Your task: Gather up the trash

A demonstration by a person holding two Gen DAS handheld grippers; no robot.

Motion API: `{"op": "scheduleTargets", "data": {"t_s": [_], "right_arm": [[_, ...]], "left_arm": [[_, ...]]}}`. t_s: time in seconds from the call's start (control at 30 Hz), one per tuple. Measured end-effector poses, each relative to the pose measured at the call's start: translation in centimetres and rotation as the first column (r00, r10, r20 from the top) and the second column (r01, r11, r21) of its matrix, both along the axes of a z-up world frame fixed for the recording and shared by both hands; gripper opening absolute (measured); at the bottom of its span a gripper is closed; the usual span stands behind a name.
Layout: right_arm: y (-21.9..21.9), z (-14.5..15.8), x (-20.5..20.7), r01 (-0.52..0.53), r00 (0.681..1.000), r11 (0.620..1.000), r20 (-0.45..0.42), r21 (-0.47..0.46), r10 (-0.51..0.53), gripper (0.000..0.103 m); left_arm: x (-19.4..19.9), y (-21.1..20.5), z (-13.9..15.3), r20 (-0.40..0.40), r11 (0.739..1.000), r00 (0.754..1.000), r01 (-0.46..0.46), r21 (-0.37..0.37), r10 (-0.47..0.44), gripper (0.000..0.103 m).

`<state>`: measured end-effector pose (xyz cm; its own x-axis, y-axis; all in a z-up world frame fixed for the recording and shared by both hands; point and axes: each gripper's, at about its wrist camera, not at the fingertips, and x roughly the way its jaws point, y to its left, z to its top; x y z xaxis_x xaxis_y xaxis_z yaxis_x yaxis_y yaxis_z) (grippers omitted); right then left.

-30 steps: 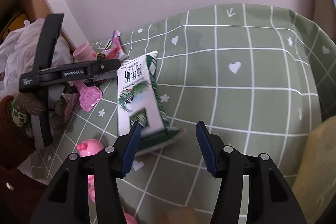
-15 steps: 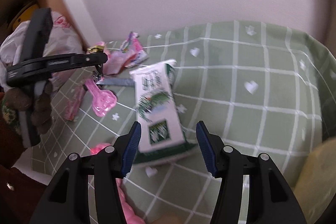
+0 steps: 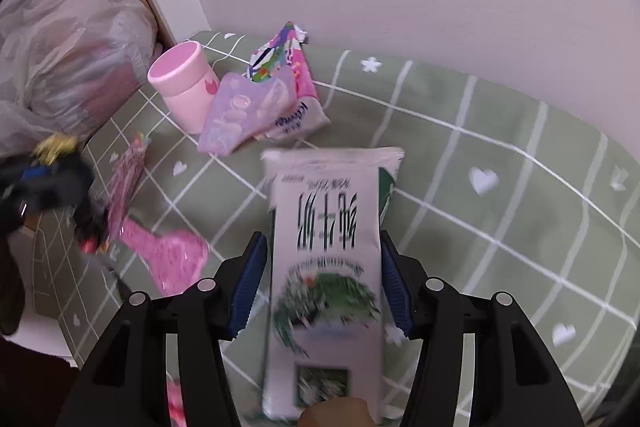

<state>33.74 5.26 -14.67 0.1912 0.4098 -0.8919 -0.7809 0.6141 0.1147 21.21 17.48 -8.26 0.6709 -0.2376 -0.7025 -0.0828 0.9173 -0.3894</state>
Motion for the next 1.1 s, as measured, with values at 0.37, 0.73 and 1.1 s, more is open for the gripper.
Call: {"op": "scheduleTargets", "data": {"t_s": [0.37, 0.73, 1.1], "right_arm": [[-1.5, 4.2, -1.9, 0.053, 0.995, 0.988, 0.076, 0.145, -0.064, 0.052], [-10.0, 7.2, -7.3, 0.184, 0.955, 0.962, 0.193, 0.202, -0.223, 0.051], [-13.5, 1.5, -10.4, 0.287, 0.954, 0.952, 0.053, 0.104, -0.294, 0.052]], "left_arm": [[-2.1, 0.2, 0.8, 0.047, 1.0, 0.999, -0.004, -0.028, 0.005, 0.024], [-2.2, 0.1, -1.0, 0.004, 1.0, 1.0, 0.005, -0.004, -0.005, 0.045], [-3.1, -2.3, -2.5, -0.085, 0.998, 0.995, 0.052, 0.044, -0.048, 0.045]]}}
